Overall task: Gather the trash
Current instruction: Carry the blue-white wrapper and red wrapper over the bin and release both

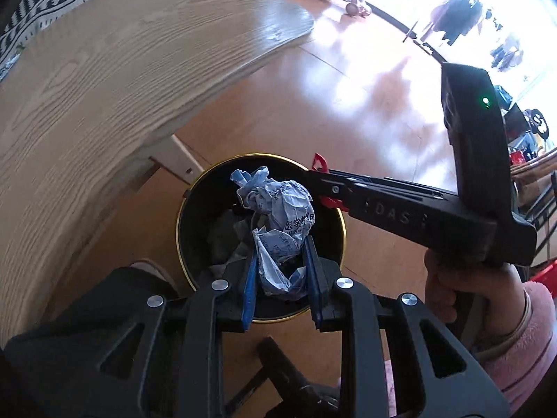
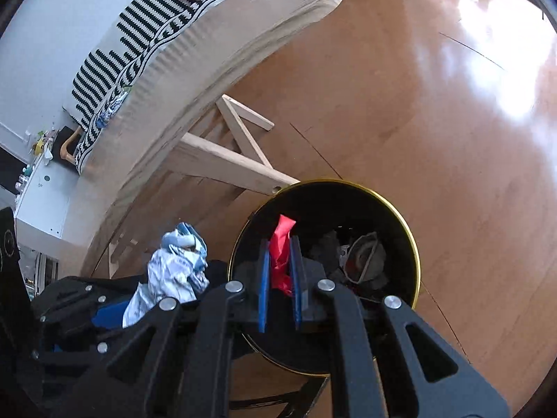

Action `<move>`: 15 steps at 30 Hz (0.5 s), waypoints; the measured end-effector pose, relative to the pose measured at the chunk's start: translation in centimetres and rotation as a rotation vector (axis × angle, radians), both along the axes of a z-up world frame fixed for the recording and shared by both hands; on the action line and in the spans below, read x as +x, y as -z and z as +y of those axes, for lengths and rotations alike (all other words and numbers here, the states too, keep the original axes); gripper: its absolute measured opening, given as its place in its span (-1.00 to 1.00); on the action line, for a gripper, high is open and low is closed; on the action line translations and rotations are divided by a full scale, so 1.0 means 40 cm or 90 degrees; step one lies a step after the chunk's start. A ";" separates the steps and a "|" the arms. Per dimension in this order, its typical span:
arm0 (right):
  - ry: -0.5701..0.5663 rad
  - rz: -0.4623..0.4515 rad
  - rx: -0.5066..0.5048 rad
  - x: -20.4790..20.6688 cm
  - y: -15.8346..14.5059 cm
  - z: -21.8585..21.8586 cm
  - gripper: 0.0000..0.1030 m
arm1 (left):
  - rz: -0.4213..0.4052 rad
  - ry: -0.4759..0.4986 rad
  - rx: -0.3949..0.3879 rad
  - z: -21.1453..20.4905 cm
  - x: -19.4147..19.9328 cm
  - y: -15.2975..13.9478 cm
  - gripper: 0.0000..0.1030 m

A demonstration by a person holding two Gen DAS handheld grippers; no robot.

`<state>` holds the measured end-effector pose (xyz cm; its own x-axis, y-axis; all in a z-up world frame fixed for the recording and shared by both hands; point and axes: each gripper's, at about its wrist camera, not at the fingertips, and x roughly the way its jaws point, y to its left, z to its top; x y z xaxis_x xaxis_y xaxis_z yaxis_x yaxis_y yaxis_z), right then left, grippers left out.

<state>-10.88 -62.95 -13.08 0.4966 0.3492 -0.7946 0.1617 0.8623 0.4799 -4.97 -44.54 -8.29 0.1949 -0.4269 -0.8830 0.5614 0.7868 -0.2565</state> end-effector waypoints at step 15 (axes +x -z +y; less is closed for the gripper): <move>0.007 0.018 0.002 0.051 -0.003 0.001 -0.78 | 0.026 0.011 -0.001 -0.005 0.000 0.015 -0.50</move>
